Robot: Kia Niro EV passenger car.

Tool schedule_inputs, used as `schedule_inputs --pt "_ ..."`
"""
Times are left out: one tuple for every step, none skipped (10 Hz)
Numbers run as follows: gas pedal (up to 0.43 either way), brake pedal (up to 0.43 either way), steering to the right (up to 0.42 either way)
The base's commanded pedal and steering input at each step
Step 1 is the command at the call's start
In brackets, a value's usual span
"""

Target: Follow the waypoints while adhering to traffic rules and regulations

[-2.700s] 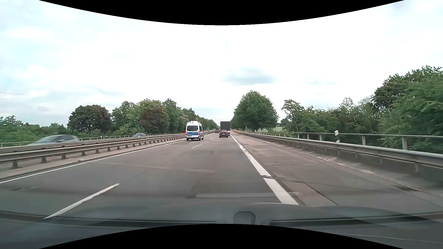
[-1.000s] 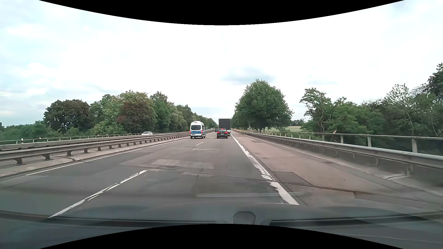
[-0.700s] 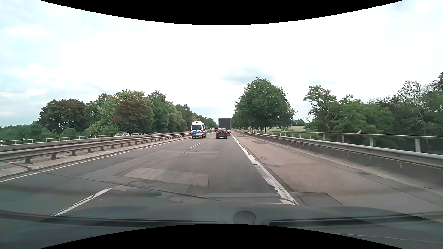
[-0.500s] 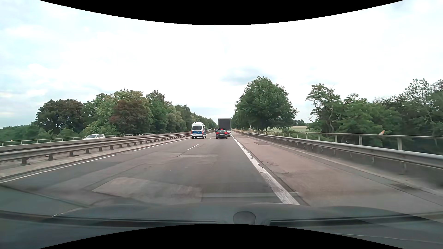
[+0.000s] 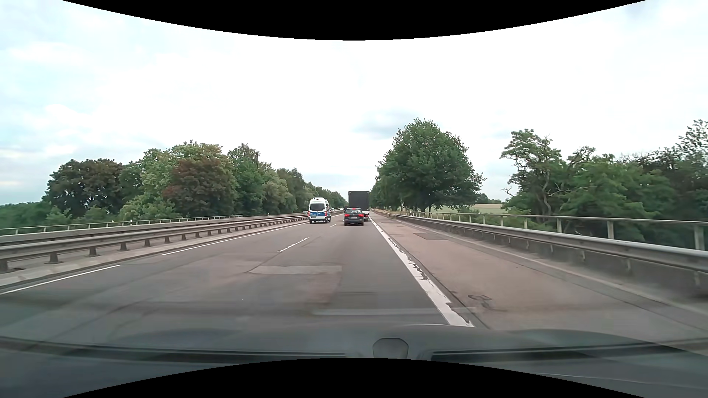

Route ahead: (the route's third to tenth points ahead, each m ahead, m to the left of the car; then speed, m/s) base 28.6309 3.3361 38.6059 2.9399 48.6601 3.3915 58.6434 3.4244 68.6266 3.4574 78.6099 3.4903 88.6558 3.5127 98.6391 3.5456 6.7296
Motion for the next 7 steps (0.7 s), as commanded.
schedule_inputs --pt "0.000 0.000 -0.003" --pt "0.000 0.000 -0.003" --pt "0.000 0.000 -0.003" --pt "0.000 0.000 -0.003" --pt "0.000 0.000 -0.003" --pt "0.000 0.000 -0.004" --pt "0.000 0.000 -0.003"
